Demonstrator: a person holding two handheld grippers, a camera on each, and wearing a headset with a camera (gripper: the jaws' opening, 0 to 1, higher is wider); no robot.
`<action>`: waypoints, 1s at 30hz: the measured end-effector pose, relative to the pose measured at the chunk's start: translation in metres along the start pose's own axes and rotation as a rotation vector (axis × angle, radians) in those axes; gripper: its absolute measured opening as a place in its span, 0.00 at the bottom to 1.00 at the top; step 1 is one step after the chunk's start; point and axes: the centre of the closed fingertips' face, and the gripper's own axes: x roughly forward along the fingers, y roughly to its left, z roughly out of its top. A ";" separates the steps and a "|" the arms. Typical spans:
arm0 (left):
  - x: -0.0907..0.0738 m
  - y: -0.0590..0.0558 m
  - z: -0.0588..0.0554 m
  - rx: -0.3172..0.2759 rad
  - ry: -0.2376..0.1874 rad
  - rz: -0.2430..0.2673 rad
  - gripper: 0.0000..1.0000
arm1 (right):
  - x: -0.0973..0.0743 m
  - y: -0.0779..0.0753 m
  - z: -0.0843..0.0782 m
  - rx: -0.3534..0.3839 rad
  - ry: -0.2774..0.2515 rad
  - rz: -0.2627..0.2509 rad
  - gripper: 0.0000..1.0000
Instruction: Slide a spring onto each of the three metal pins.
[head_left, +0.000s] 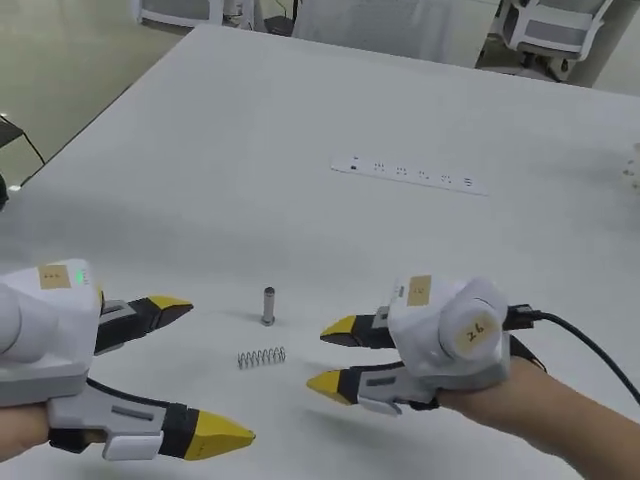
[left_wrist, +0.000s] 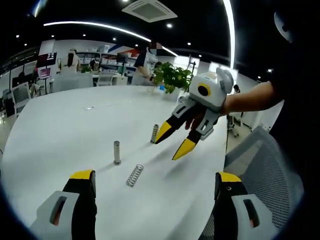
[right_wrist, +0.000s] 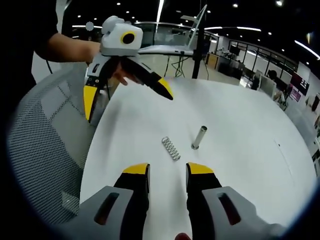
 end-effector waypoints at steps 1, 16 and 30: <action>0.000 0.000 0.000 0.000 0.001 0.000 0.96 | 0.002 0.000 0.000 -0.004 0.003 0.002 0.27; -0.001 0.001 -0.002 -0.004 0.003 0.001 0.96 | 0.039 -0.003 0.009 -0.050 0.042 0.054 0.25; -0.002 0.000 -0.006 -0.013 0.005 0.005 0.95 | 0.062 0.000 -0.001 -0.035 0.104 0.083 0.21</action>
